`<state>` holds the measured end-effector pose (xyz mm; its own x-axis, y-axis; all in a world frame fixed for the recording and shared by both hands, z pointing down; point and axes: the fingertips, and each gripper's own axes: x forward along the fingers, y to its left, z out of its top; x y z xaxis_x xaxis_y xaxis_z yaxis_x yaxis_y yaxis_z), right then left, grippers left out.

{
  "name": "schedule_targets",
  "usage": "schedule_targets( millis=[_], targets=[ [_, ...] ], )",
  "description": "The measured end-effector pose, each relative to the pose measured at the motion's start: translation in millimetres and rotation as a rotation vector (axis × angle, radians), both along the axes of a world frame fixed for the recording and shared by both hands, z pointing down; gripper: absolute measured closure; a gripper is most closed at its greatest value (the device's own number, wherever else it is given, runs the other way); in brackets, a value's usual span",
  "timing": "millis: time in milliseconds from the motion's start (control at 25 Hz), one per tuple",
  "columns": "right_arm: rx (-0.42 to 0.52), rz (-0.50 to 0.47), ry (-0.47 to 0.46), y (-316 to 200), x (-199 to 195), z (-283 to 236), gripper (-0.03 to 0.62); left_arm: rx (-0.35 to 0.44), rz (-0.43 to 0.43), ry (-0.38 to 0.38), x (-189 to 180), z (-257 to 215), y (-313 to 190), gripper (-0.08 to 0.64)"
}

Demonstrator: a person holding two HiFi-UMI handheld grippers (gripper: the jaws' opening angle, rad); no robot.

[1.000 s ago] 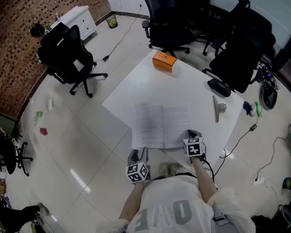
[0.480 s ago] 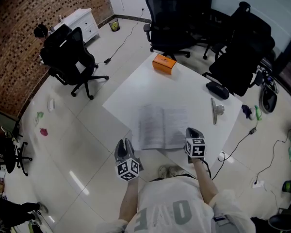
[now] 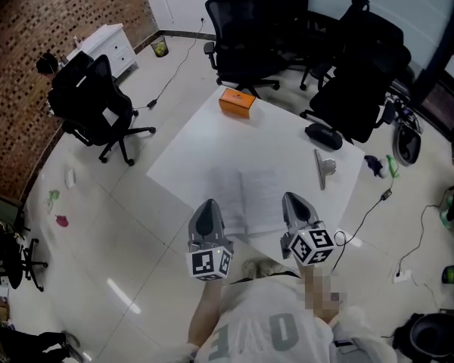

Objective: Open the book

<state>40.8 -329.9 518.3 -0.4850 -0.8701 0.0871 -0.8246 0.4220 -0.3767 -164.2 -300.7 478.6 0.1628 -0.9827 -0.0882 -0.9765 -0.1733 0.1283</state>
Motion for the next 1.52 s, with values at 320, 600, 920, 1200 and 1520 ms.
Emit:
schedule_targets(
  millis=[320,600,920,1200,1520],
  targets=[
    [0.035,-0.038,0.056,13.3,-13.5,-7.0,0.591,-0.021,0.045,-0.048,16.7,7.5,-2.7,0.549],
    [0.053,-0.049,0.101,26.2,-27.1,-13.5,0.591,-0.007,0.066,-0.043,8.6,4.7,-0.1,0.549],
    [0.011,-0.050,0.103,36.4,-46.2,-2.5,0.591,0.020,0.044,-0.070,-25.7,-4.9,17.0,0.549],
    [0.030,-0.088,0.152,76.7,-57.2,-1.0,0.591,0.087,-0.101,-0.045,-77.8,-23.5,63.7,0.549],
    [0.030,-0.051,0.124,173.7,-8.2,9.2,0.591,0.117,-0.144,-0.066,-61.5,-30.4,151.0,0.549]
  ],
)
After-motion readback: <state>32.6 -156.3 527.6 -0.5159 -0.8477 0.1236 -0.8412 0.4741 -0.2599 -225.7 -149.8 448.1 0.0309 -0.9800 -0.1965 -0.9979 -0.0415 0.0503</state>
